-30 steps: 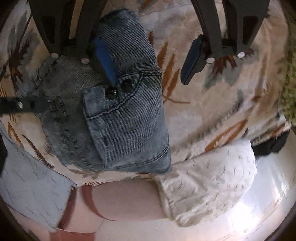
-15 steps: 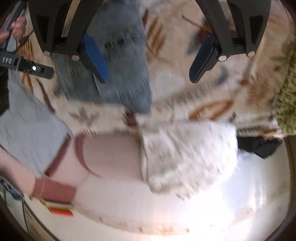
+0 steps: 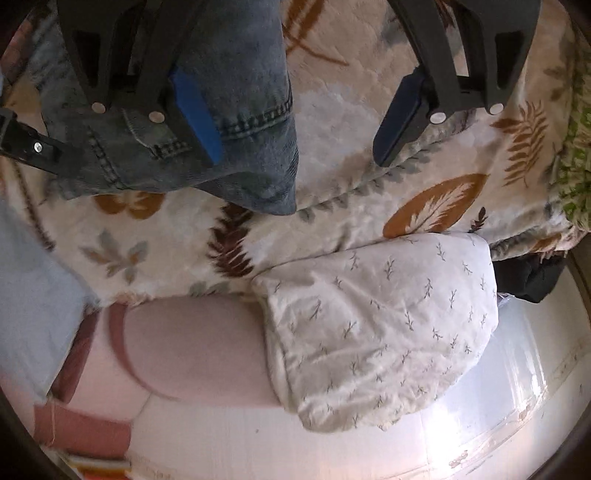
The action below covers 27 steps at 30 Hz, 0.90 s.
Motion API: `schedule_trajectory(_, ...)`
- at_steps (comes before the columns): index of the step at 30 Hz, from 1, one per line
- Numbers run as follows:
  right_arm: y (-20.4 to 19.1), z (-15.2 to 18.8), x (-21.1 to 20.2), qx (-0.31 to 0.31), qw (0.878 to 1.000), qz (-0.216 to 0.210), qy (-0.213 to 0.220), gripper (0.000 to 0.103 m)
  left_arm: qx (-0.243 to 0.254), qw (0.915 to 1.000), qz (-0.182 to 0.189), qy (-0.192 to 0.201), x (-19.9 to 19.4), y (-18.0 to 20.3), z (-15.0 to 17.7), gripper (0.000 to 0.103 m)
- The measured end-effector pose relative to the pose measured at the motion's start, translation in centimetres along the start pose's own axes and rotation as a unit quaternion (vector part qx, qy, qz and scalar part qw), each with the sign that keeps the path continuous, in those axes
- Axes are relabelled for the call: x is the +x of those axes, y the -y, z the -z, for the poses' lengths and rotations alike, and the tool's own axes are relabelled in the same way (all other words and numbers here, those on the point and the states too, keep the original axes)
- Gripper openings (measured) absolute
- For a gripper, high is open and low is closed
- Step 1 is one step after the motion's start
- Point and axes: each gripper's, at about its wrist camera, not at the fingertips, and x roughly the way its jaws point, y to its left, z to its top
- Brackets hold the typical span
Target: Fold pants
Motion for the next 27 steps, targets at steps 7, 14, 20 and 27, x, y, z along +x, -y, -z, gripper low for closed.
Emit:
schedule_trajectory(7,1.6,0.2,2.8,0.024,0.999,0.015,-0.043,0.055,0.025,0.9972,-0.049,-0.051,4.0,1.1,0.9,0.086)
schedule_trajectory(14,1.1,0.5,4.3,0.005,0.996,0.053,-0.072,0.058,0.044,0.9927,-0.098,-0.054,5.4,2.3,1.8,0.087)
schedule_trajectory(20,-0.3,0.9,3.5,-0.014,0.996,0.080,-0.047,0.062,0.017,0.9957,-0.087,-0.025,1.9,1.0,1.7,0.086)
schedule_trajectory(27,-3.7,0.7,-2.1,-0.020,0.997,0.076,0.010,0.069,-0.014,0.9973,-0.062,0.038,-7.5,-0.5,3.2,0.087)
